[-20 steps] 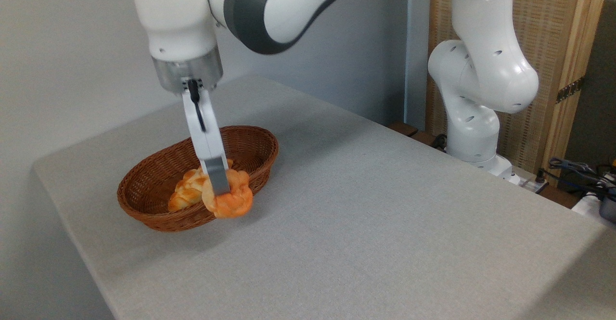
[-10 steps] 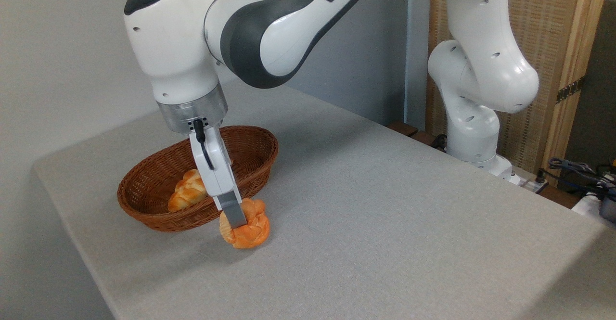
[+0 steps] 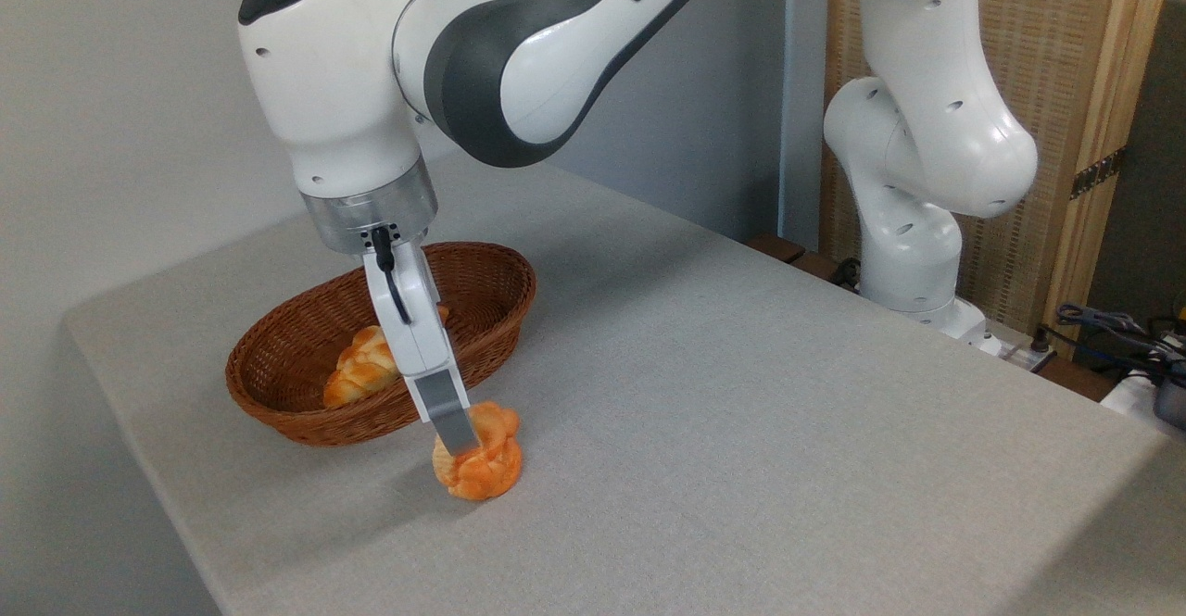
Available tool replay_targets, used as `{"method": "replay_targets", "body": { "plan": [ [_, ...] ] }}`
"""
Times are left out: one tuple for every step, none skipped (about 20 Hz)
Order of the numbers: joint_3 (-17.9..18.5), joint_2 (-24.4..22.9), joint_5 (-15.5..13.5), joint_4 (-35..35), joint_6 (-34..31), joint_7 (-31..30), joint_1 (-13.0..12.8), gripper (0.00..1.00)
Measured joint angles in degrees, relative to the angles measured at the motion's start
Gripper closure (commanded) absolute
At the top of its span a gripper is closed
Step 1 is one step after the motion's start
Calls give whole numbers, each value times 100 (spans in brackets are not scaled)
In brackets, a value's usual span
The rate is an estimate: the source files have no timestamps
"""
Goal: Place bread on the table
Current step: 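Lower the croissant onto the table beside the basket and release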
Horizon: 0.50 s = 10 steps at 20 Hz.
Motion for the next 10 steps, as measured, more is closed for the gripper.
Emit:
{"method": "replay_targets", "body": {
  "plan": [
    [0, 0, 0, 0, 0, 0, 0, 0],
    [0, -2, 0, 0, 0, 0, 0, 0],
    [0, -5, 0, 2, 0, 0, 0, 0],
    [2, -11, 0, 9, 0, -1, 0, 0],
    [16, -21, 0, 26, 0, -13, 1, 0],
    [45, -35, 0, 53, 3, -20, 2, 0],
    [77, -59, 0, 89, 12, -20, 3, 0],
    [97, -98, 0, 149, 13, -21, 5, 0],
    [101, -140, 0, 195, 13, -69, 7, 0],
    [101, -191, 0, 234, 13, -183, 5, 0]
  ]
}}
